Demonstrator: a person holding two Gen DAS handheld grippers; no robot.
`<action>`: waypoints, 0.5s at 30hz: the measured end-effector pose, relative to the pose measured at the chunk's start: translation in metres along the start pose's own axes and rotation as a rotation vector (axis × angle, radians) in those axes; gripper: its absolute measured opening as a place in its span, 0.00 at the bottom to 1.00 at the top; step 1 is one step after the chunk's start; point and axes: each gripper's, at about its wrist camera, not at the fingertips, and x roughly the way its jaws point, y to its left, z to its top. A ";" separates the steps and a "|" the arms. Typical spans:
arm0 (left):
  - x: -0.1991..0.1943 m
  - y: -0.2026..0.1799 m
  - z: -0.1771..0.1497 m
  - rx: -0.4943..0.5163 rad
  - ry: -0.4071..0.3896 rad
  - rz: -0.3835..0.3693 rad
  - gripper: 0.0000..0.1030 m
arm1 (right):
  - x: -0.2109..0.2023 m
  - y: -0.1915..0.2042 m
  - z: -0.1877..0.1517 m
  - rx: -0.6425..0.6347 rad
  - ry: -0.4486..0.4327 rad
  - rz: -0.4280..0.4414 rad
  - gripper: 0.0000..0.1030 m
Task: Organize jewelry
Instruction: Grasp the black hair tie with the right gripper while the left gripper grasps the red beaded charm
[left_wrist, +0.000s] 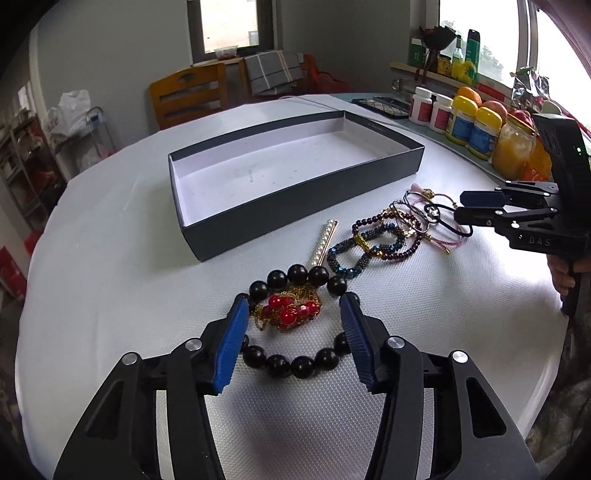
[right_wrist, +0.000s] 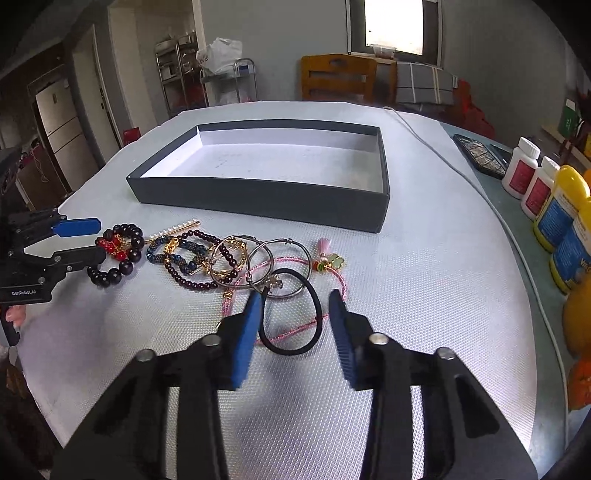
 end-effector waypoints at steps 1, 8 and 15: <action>0.000 -0.002 0.000 0.011 0.003 0.001 0.49 | 0.002 -0.001 0.001 0.001 0.005 0.006 0.29; 0.013 -0.002 -0.001 0.015 0.047 0.004 0.39 | 0.008 -0.005 0.005 0.013 0.016 0.007 0.22; 0.021 -0.002 -0.004 0.013 0.068 0.019 0.27 | 0.005 0.005 0.009 -0.022 0.011 0.030 0.21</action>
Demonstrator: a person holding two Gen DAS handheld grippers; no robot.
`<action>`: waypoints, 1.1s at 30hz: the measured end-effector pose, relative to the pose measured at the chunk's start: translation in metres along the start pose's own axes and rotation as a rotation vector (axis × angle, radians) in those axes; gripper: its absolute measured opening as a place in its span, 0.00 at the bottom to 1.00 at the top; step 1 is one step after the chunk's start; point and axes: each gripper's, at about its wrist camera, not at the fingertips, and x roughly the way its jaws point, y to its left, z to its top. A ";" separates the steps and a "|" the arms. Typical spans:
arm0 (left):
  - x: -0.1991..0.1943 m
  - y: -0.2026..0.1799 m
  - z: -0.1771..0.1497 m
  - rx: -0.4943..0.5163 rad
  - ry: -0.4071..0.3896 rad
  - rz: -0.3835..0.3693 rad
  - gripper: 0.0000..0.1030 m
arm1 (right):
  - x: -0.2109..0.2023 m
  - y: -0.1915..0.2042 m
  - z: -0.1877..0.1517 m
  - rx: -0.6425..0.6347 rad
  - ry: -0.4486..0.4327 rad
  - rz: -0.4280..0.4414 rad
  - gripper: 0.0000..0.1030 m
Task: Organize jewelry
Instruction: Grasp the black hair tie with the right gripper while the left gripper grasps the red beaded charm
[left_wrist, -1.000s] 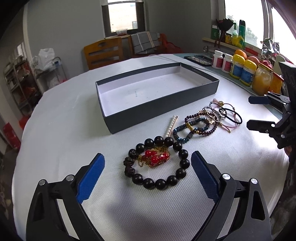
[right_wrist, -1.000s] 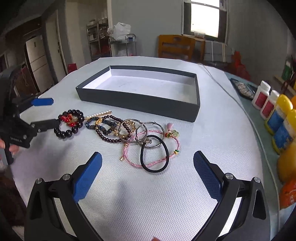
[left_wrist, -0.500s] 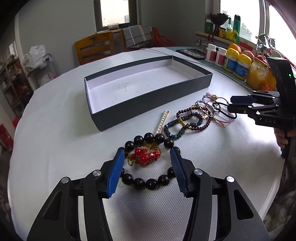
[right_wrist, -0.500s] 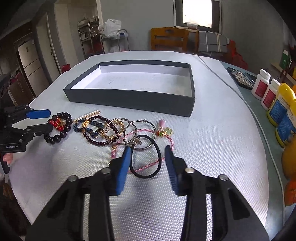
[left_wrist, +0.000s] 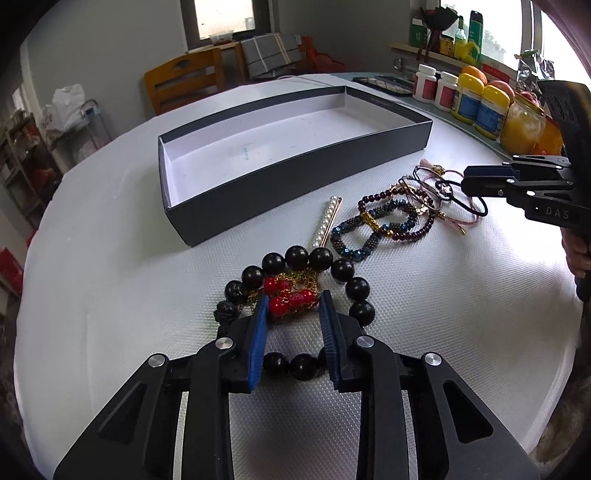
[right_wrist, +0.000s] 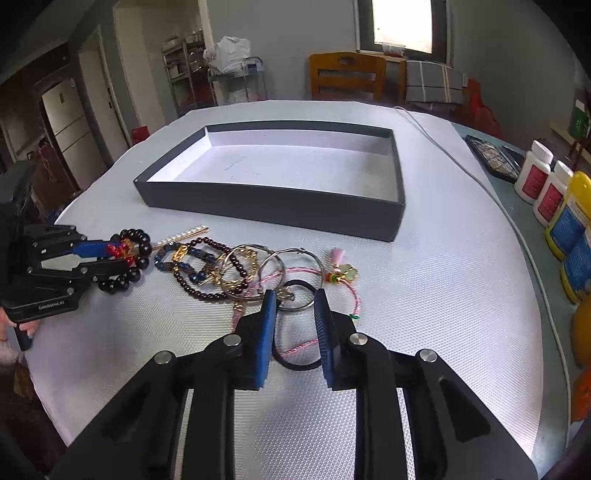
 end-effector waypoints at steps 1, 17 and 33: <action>0.000 0.000 0.000 0.002 -0.002 0.004 0.26 | 0.002 0.003 0.000 -0.016 0.010 -0.001 0.21; -0.002 0.002 -0.001 0.004 -0.009 0.004 0.24 | 0.024 0.005 0.010 0.007 0.037 -0.042 0.15; -0.042 0.012 0.015 -0.033 -0.110 0.026 0.23 | -0.008 0.011 0.024 0.000 -0.049 -0.044 0.13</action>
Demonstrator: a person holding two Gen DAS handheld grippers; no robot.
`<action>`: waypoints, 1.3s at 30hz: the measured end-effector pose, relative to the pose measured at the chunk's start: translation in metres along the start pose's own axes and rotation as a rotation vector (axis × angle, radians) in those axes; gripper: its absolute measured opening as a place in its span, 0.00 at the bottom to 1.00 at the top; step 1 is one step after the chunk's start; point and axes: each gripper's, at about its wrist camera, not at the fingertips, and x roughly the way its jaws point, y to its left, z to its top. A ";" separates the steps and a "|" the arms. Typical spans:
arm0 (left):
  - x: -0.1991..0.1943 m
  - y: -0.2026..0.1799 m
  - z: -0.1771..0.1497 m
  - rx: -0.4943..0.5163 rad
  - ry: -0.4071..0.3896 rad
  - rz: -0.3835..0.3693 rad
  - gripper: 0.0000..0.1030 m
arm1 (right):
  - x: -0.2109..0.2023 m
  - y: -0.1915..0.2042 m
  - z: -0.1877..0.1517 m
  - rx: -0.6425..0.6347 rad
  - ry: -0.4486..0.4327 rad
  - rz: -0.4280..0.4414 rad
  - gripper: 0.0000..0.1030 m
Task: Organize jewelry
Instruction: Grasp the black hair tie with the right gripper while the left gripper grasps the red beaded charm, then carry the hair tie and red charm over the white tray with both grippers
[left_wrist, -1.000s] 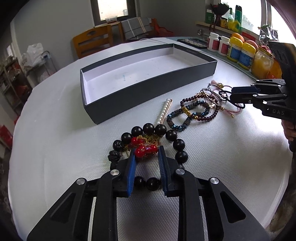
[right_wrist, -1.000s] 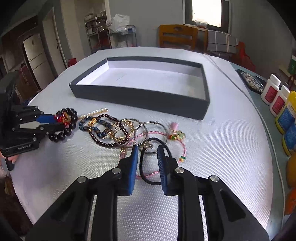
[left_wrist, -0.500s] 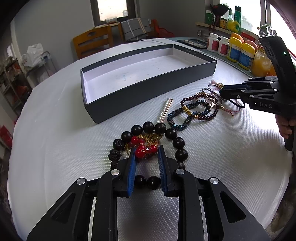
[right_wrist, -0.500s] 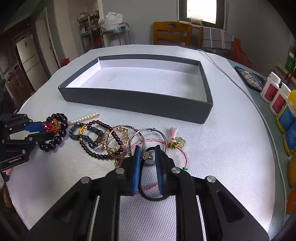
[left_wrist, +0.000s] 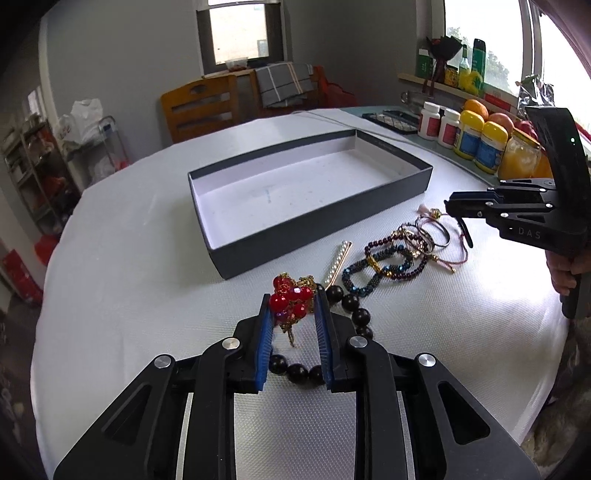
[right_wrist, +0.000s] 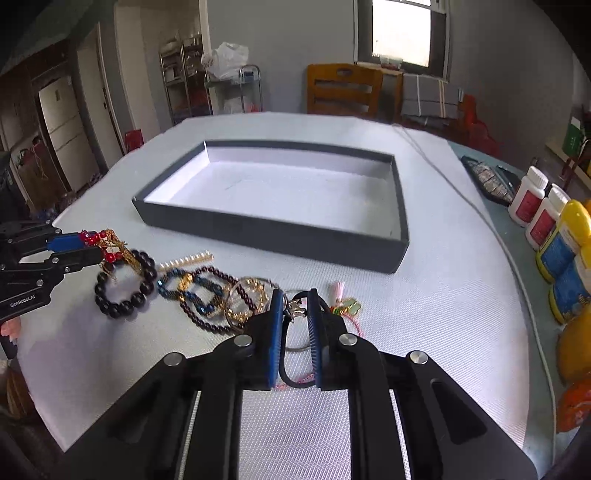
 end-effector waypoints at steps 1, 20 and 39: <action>-0.005 0.002 0.002 -0.004 -0.010 0.003 0.23 | -0.004 -0.001 0.002 0.009 -0.010 0.003 0.13; -0.031 0.019 0.083 -0.016 -0.141 -0.002 0.23 | -0.034 -0.027 0.088 0.095 -0.146 0.057 0.13; 0.102 0.055 0.120 -0.148 -0.089 0.108 0.23 | 0.089 -0.065 0.119 0.166 -0.104 -0.018 0.13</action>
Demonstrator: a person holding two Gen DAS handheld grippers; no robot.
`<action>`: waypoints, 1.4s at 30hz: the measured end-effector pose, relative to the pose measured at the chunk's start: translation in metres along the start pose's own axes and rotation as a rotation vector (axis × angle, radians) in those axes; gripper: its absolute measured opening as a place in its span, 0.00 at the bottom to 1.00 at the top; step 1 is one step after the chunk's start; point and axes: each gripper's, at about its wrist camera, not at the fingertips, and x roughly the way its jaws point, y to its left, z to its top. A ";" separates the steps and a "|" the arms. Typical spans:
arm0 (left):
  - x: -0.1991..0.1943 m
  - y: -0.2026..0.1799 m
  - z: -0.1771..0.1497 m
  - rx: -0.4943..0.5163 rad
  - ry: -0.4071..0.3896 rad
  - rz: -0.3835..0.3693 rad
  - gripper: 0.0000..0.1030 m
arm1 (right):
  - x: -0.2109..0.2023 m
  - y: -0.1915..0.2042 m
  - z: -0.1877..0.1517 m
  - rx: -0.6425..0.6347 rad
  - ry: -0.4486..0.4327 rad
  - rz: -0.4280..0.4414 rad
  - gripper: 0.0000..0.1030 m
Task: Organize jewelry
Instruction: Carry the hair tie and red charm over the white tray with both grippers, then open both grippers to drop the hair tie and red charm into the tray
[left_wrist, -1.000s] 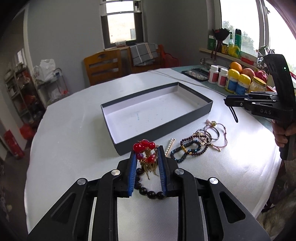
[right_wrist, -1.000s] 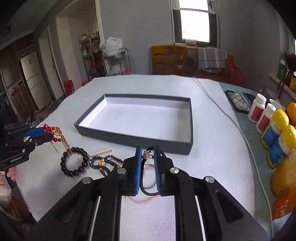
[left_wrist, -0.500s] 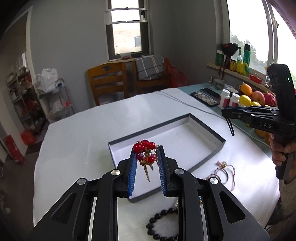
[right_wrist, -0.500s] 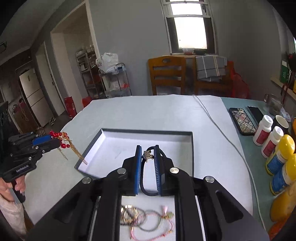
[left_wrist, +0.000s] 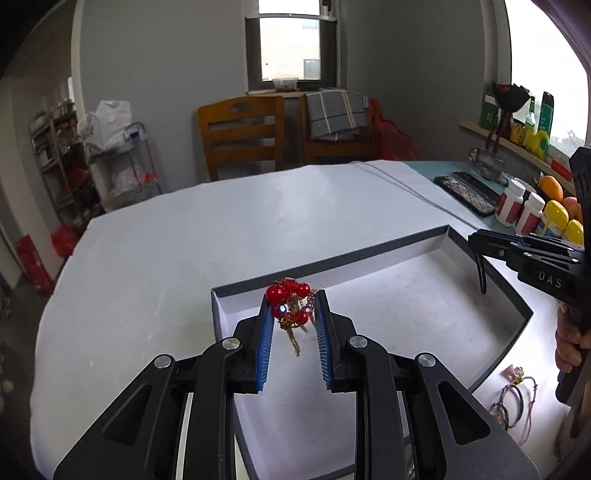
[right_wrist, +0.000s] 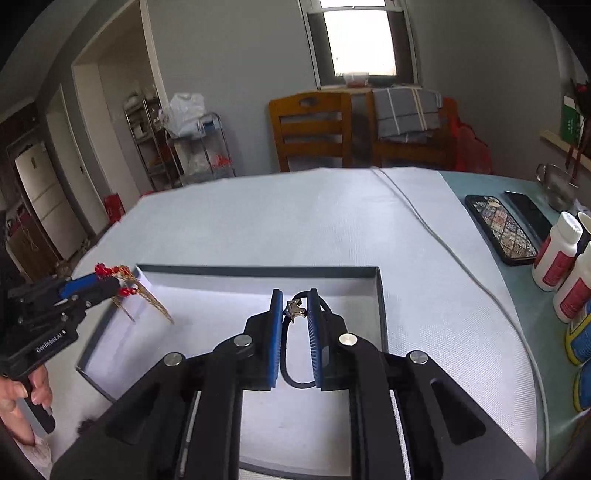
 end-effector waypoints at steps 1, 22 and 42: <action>0.006 0.001 -0.004 -0.003 0.016 -0.004 0.23 | 0.005 0.000 -0.002 -0.007 0.014 -0.011 0.13; 0.039 0.007 -0.030 0.015 0.136 -0.059 0.36 | 0.037 0.001 -0.022 -0.028 0.153 -0.060 0.13; 0.012 0.005 -0.018 -0.020 0.048 -0.091 0.69 | -0.003 0.006 -0.011 0.009 0.017 0.002 0.73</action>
